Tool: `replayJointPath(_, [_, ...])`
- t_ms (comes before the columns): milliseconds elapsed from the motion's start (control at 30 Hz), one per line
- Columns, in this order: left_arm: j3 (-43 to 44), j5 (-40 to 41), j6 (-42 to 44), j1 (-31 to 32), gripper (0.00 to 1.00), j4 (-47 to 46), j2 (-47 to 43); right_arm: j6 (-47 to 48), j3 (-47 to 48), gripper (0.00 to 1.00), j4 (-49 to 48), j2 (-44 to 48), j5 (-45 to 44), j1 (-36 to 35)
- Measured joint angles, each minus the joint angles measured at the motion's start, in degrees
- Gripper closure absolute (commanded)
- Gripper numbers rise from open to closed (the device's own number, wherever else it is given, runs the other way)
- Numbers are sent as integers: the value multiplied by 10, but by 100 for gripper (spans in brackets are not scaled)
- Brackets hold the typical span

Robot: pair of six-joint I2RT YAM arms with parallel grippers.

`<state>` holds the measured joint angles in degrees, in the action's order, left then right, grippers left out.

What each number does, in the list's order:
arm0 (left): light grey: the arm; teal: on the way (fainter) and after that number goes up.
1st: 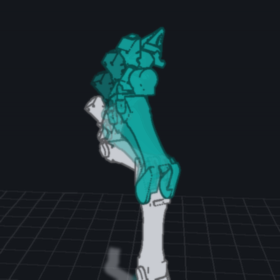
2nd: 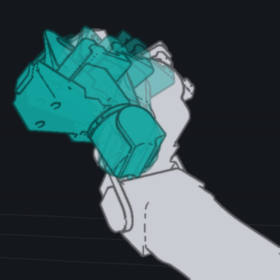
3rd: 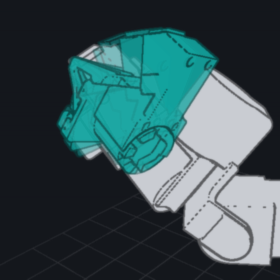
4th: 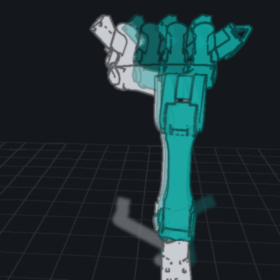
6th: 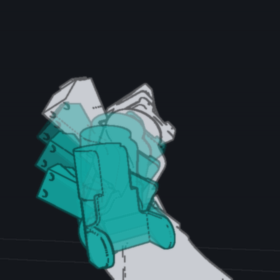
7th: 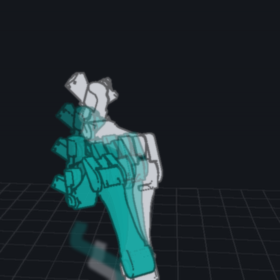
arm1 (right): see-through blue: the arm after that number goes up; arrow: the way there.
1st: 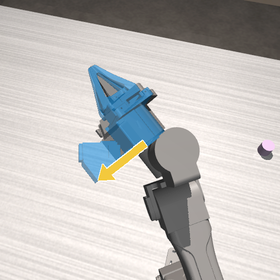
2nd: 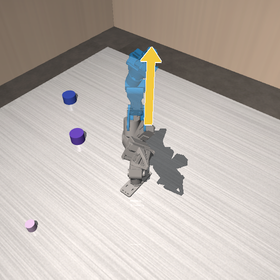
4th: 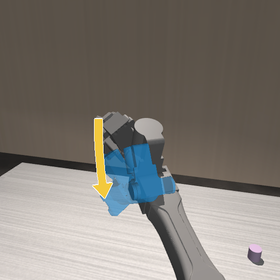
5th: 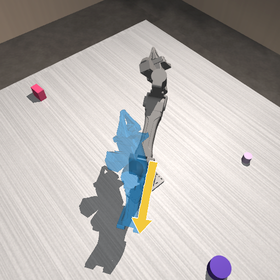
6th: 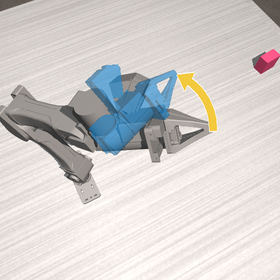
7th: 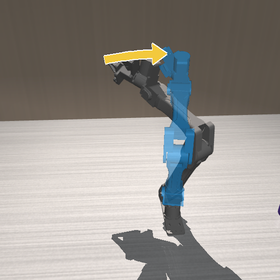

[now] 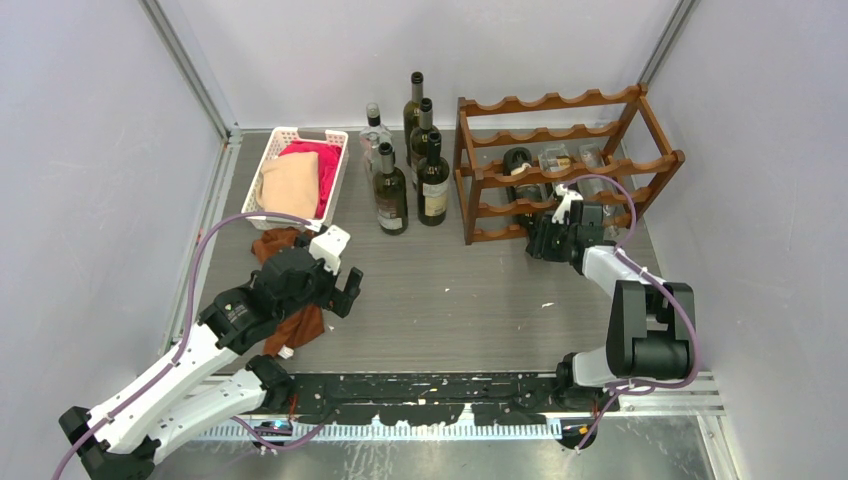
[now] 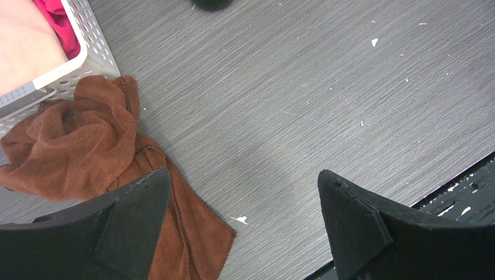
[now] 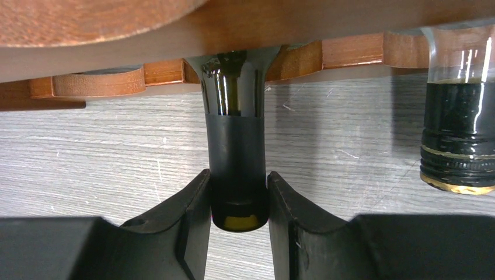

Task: Put the wine bottle on the wine rack
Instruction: Place the wine bottle in the wine rack.

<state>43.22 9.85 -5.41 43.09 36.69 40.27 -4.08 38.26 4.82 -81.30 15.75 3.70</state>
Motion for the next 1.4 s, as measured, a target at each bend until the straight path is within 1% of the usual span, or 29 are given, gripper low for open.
replayJointPath(133, [0, 0, 0, 0, 5, 0, 0, -7, 1, 89, -5, -1, 2, 0])
replayJointPath(233, [0, 0, 0, 0, 5, 0, 0, -11, 1, 83, -6, -1, 2, 0])
replayJointPath(367, [0, 0, 1, 0, 5, 0, 0, -20, 1, 78, -14, -4, 2, -1])
replayJointPath(400, [0, 0, 1, 0, 5, 0, 0, -21, 1, 75, -18, -7, 2, -1])
replayJointPath(467, [0, 0, 1, 0, 5, 0, 0, -22, 5, 68, -23, -14, 0, -1])
replayJointPath(500, [0, 0, 1, 0, 5, 0, 0, -22, 5, 59, -26, -17, 0, -1])
replayJointPath(633, [0, -1, 1, -1, 5, 0, 0, -21, 7, 36, -35, -24, -1, -1])
replayJointPath(733, [0, -1, 1, -1, 5, 0, 0, -21, 12, 24, -34, -28, -2, -1])
replayJointPath(833, [0, -1, 1, -1, 5, 0, 0, -18, 18, 17, -20, -28, -2, -1])
replayJointPath(967, [0, -1, 1, -1, 5, 0, 0, -2, 21, 14, 12, -11, -2, -1])
replayJointPath(1167, [0, -1, 1, -1, 5, 0, -3, 48, 39, 15, 95, 50, 5, 7])
replayJointPath(1300, [0, -6, 1, -1, 4, 0, -10, 110, 50, 14, 176, 114, 27, 18])
replayJointPath(1400, [-2, -14, 1, -1, 2, -4, -19, 186, 71, 14, 264, 162, 58, 24])
